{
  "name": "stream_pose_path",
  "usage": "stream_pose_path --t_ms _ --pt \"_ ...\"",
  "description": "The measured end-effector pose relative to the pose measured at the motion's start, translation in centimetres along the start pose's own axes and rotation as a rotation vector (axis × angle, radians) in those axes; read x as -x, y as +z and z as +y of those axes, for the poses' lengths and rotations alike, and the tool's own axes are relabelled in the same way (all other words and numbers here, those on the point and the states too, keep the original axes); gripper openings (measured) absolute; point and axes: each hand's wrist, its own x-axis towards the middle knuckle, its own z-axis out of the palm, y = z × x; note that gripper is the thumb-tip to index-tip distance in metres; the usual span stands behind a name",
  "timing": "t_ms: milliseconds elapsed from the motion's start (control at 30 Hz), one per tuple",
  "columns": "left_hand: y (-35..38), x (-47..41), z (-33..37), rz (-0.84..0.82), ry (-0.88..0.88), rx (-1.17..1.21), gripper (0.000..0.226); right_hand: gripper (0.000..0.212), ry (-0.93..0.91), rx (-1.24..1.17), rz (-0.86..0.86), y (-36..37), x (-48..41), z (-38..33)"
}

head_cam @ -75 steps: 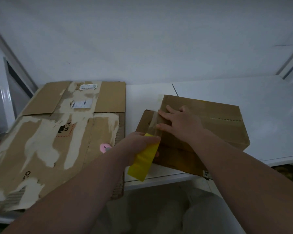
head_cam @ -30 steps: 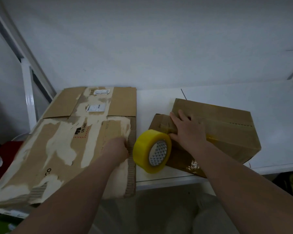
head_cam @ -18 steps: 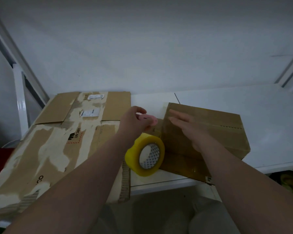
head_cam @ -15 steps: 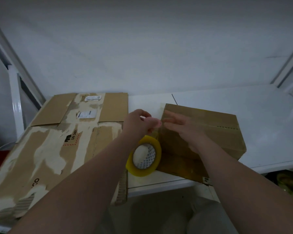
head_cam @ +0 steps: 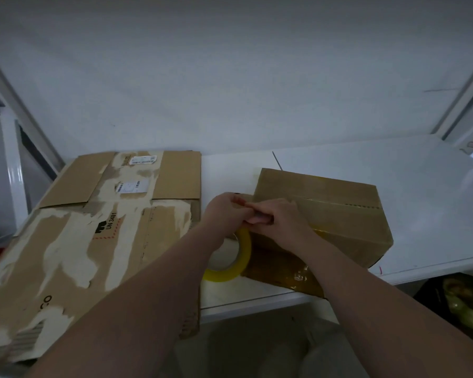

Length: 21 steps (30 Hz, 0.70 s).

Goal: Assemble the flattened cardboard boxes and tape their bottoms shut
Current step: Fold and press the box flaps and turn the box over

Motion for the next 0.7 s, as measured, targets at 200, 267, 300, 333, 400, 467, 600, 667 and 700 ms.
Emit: stream_pose_path --t_ms 200,267,300,333,400,467,600,667,700 --pt "-1.7 -2.1 -0.8 0.205 0.049 -0.367 0.031 0.034 0.142 -0.145 0.006 -1.2 0.2 -0.2" --pt "-2.2 -2.7 -1.2 -0.013 -0.061 -0.562 0.032 0.034 0.190 -0.177 0.001 -1.4 0.2 -0.2" --pt "-2.3 -2.8 -1.4 -0.089 -0.096 -0.612 0.029 0.032 0.203 -0.202 -0.002 -1.5 0.1 -0.2" --pt "-2.4 -2.8 -1.4 -0.128 -0.095 -0.644 0.028 0.032 0.214 -0.232 -0.009 -1.6 0.1 -0.2" --pt "-2.8 -2.6 -0.9 -0.183 -0.084 -0.683 0.031 0.030 0.223 -0.286 -0.020 -1.7 0.1 -0.1" --pt "-3.1 -2.0 -0.3 -0.247 -0.137 -0.689 0.043 0.027 0.223 -0.328 -0.023 -1.7 0.1 -0.1" --pt "-3.7 -0.2 -0.1 -0.354 -0.286 -0.469 0.051 0.026 0.243 -0.465 -0.018 -1.2 0.0 -0.1" --pt "-4.0 0.9 -0.5 -0.347 -0.385 -0.211 0.054 0.024 0.238 -0.546 -0.013 -1.2 -0.1 0.1" --pt "-4.0 1.3 -1.0 -0.362 -0.430 -0.096 0.055 0.023 0.227 -0.579 -0.013 -1.2 -0.2 0.2"
